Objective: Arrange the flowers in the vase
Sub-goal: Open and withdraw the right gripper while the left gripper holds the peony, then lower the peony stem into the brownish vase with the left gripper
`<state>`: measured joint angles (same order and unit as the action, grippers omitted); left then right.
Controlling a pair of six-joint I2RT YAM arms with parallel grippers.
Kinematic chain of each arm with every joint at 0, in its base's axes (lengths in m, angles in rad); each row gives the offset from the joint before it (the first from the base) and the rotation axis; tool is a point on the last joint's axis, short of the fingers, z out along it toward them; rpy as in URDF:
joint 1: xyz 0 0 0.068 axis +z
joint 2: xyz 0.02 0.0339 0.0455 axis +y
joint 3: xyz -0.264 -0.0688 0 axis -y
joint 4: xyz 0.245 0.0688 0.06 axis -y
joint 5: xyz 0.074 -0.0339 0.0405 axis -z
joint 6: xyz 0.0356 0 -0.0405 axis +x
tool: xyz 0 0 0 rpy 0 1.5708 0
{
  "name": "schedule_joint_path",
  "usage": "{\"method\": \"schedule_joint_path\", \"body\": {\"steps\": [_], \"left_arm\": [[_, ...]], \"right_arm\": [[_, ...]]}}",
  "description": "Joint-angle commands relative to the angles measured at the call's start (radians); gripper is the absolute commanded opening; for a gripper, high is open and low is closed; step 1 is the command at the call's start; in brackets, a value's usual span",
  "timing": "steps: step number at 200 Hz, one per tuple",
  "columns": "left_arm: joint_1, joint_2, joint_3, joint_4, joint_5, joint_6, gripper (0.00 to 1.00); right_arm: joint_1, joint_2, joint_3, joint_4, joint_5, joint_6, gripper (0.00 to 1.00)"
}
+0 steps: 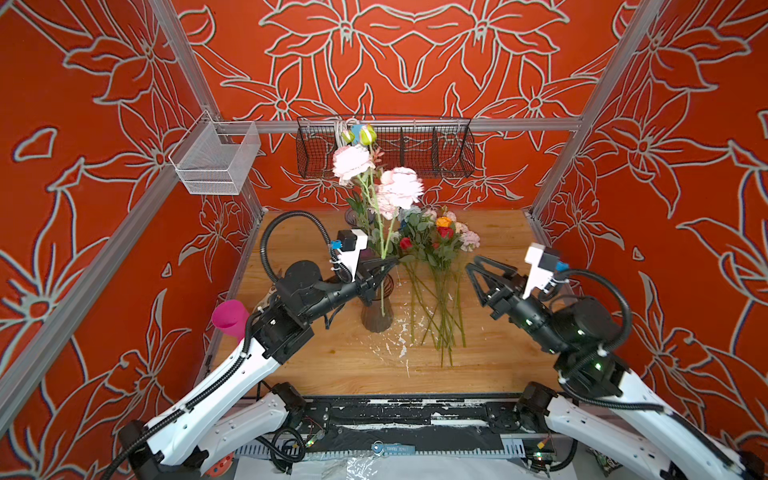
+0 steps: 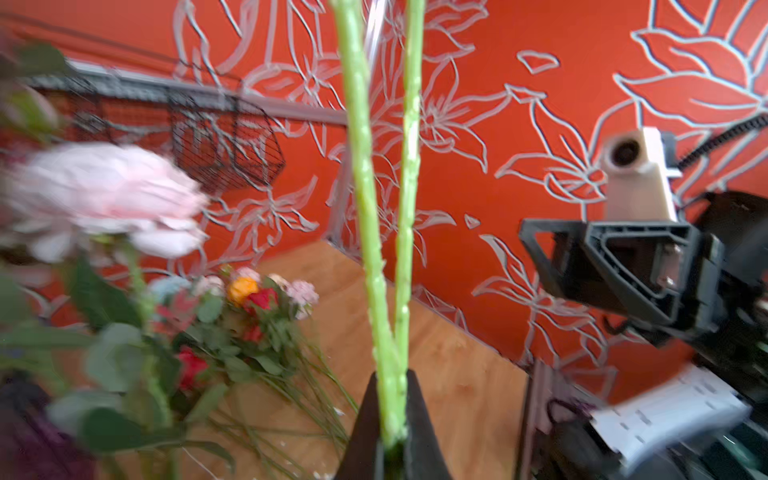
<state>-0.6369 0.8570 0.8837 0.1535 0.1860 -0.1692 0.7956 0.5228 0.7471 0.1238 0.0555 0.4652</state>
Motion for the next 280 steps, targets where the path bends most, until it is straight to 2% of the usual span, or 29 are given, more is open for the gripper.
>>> {"method": "schedule_joint_path", "body": {"steps": [1,15,35,55,86,105,129,174,198,233,258,280], "left_arm": [[-0.004,-0.005,-0.056,0.238,-0.281,0.117,0.00],[-0.004,0.033,-0.025,0.238,-0.359,0.161,0.00],[-0.004,0.075,-0.034,0.269,-0.407,0.183,0.00],[-0.004,0.105,-0.101,0.376,-0.408,0.206,0.00],[0.002,0.173,-0.124,0.382,-0.410,0.196,0.00],[0.002,0.174,-0.126,0.331,-0.383,0.175,0.00],[0.000,0.156,-0.088,0.171,-0.357,0.169,0.00],[-0.017,0.098,-0.099,0.122,-0.403,0.169,0.00],[-0.017,0.095,-0.088,0.046,-0.386,0.180,0.00],[-0.017,0.096,-0.091,0.003,-0.373,0.188,0.11],[-0.017,0.112,-0.080,-0.034,-0.367,0.196,0.12],[-0.017,0.106,-0.066,-0.074,-0.354,0.194,0.26]], "right_arm": [[0.001,-0.059,-0.045,-0.134,0.185,-0.038,0.49],[0.001,-0.091,-0.047,-0.177,0.209,-0.030,0.50],[0.001,-0.119,-0.069,-0.190,0.226,-0.025,0.49],[0.001,-0.133,-0.078,-0.206,0.238,-0.030,0.50],[0.002,-0.153,-0.103,-0.213,0.251,-0.036,0.50],[0.002,-0.168,-0.133,-0.197,0.269,-0.034,0.50],[0.002,-0.149,-0.146,-0.163,0.288,-0.053,0.52],[0.001,-0.038,-0.075,-0.163,0.195,-0.111,0.53],[0.002,-0.019,-0.071,-0.161,0.170,-0.101,0.54],[0.002,-0.027,-0.080,-0.168,0.178,-0.083,0.55],[0.002,-0.024,-0.069,-0.189,0.176,-0.077,0.56],[0.001,-0.023,-0.069,-0.200,0.175,-0.068,0.56]]}}
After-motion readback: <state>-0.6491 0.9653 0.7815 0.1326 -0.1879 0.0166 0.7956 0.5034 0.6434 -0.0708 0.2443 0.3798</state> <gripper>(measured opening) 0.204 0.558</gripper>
